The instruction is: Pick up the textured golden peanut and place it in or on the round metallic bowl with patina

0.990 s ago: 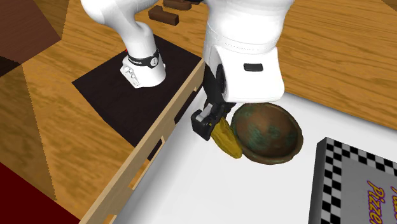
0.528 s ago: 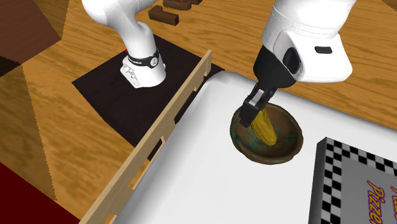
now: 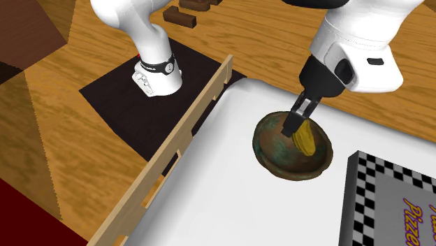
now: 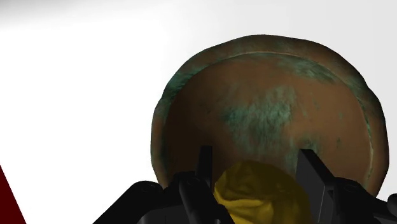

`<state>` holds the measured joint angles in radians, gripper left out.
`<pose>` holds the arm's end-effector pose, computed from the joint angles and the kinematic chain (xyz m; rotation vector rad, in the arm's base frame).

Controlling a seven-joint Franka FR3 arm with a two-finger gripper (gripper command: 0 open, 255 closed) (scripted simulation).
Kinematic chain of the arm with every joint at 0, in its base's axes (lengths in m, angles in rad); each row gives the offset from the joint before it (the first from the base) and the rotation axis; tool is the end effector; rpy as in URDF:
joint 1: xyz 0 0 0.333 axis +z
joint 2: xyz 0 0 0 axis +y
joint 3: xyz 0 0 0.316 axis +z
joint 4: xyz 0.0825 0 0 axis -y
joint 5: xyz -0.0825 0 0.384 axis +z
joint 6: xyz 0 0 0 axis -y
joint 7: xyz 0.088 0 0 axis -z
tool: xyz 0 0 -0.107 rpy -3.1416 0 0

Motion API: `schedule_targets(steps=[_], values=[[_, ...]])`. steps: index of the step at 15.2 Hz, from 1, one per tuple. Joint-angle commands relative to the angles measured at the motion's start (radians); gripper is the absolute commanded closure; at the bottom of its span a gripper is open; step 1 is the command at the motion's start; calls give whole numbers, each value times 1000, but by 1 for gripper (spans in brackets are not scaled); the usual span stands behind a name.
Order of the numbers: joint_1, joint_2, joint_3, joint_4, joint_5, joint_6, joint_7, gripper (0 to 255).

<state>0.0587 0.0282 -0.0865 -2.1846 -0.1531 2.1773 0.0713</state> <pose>0.5324 -0.0204 0.3731 3.0138 -0.0143 -0.0493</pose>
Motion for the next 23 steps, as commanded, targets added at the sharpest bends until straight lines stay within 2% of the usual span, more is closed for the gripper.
schedule_targets(steps=[1, 7, 14, 15, 20, 23], values=[[0, 15, 0, -10, -1, 25, 4, 255], [-2, 62, -2, -40, -6, 102, 13, 255], [-2, 62, -2, -40, -6, 102, 13, 255], [-2, 62, -2, -40, -6, 102, 13, 0], [-2, 62, -2, -41, -6, 102, 13, 0], [5, 8, 4, 3, 1, 4, 10, 0]])
